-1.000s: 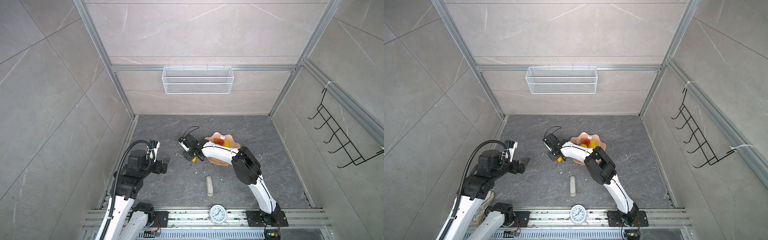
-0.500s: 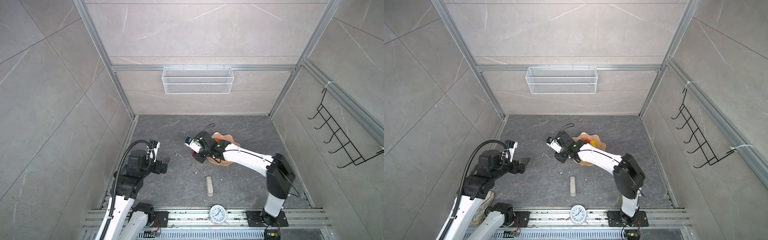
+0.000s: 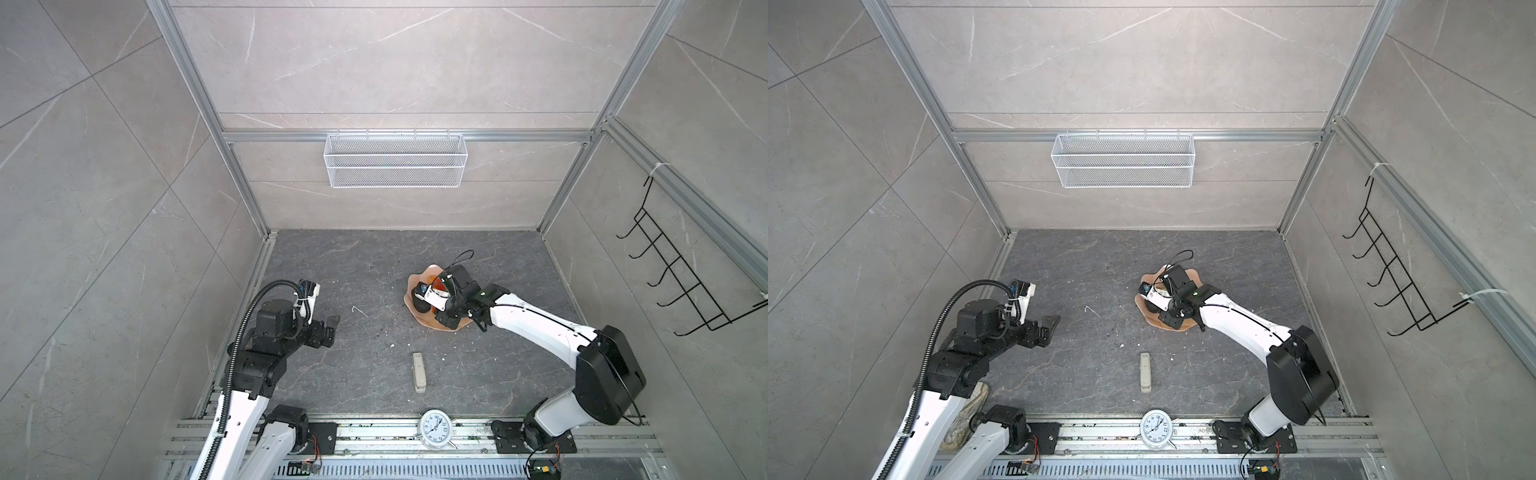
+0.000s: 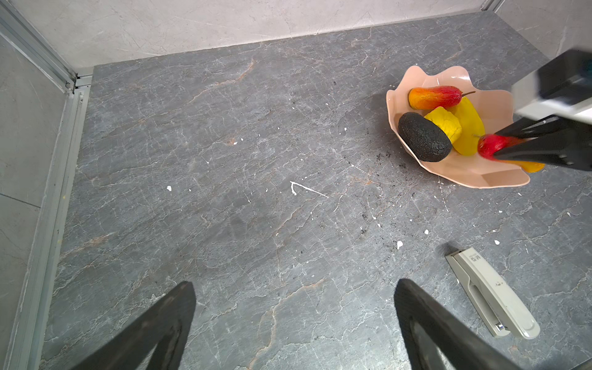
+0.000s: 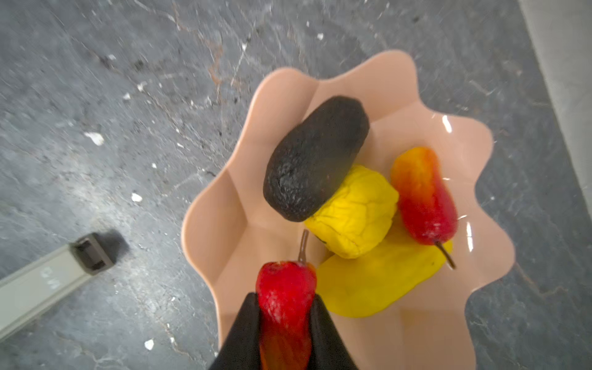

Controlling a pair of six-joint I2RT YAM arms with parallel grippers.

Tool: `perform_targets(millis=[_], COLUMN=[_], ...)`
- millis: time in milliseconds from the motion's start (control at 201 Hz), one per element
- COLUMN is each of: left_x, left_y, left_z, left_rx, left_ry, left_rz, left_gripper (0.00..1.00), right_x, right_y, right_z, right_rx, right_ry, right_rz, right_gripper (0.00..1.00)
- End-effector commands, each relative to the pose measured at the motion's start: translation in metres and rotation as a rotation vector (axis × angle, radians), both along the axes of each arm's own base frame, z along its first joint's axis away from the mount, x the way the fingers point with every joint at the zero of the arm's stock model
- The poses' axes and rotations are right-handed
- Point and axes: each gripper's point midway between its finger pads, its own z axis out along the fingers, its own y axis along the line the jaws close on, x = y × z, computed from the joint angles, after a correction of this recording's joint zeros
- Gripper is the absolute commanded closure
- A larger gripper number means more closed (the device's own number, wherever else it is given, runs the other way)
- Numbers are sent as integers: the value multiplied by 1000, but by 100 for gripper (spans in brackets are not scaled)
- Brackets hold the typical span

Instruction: Place and organize the fake fruits in the fruit bowl

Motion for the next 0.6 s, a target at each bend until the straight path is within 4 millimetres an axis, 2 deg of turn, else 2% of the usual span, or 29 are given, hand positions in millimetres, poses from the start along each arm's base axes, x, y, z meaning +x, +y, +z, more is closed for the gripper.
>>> perform_targets(millis=[0, 75, 129, 179, 224, 254, 299, 329, 463, 528, 592], left_x=[0, 1, 1, 1, 2, 1, 2, 2, 2, 4, 7], left_y=[-2, -2, -2, -2, -2, -2, -2, -2, -2, -3, -4], left_z=[7, 7, 7, 7, 7, 7, 6, 6, 5, 5, 7], left_rx=[-6, -6, -5, -5, -4, -5, -4, -4, -2, -3, -9], left_ry=[-24, -23, -23, -23, -22, -22, -21, -18, -16, -16, -19], left_rz=[-18, -18, -18, -16, -17, -18, -17, -17, -18, -17, -15], left_gripper=[0, 0, 0, 0, 0, 0, 0, 0, 0, 0, 0], right_x=[4, 6, 5, 5, 6, 6, 7, 7, 12, 17, 23], right_y=[-4, -4, -4, -5, -5, -5, -5, -4, -7, -13, -24], right_z=[-9, -13, -14, -13, -10, -7, 0, 6, 42, 65, 92], right_rx=[-54, -60, -61, -62, -57, -50, -33, -18, 45, 90, 162], right_ry=[5, 10, 16, 15, 7, 0, -17, -31, -121, -189, -285], right_rz=[19, 12, 10, 3, -2, -7, -11, -14, -51, -102, -184], right_gripper=[100, 100, 90, 74, 52, 40, 25, 19, 11, 8, 0])
